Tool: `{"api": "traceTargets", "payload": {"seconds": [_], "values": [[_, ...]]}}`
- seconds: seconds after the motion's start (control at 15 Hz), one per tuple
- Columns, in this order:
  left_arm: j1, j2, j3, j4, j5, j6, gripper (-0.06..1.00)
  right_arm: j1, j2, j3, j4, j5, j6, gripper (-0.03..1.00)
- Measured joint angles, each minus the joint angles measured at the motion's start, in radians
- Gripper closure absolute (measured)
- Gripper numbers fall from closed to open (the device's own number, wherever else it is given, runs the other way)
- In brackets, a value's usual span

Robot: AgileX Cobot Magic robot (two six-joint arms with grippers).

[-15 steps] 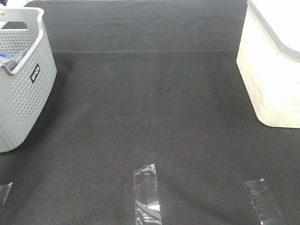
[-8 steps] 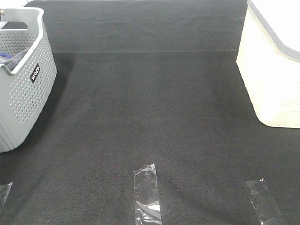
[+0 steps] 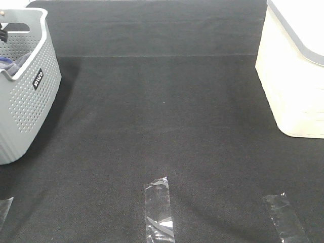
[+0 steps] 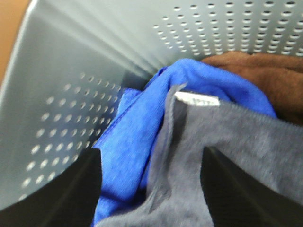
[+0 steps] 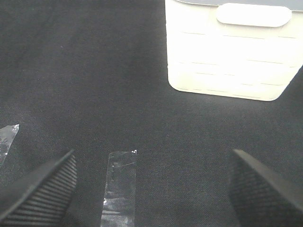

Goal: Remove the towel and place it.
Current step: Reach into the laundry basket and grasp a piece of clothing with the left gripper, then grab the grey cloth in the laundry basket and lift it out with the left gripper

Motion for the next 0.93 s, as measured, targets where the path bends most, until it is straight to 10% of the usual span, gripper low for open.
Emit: {"api": "traceTargets", "payload": {"seconds": [0.93], "values": [[0.000, 0.058, -0.007, 0.040, -0.063, 0.002, 0.53, 0.000, 0.000, 0.000, 0.000, 0.000, 0.000, 0.16]]}}
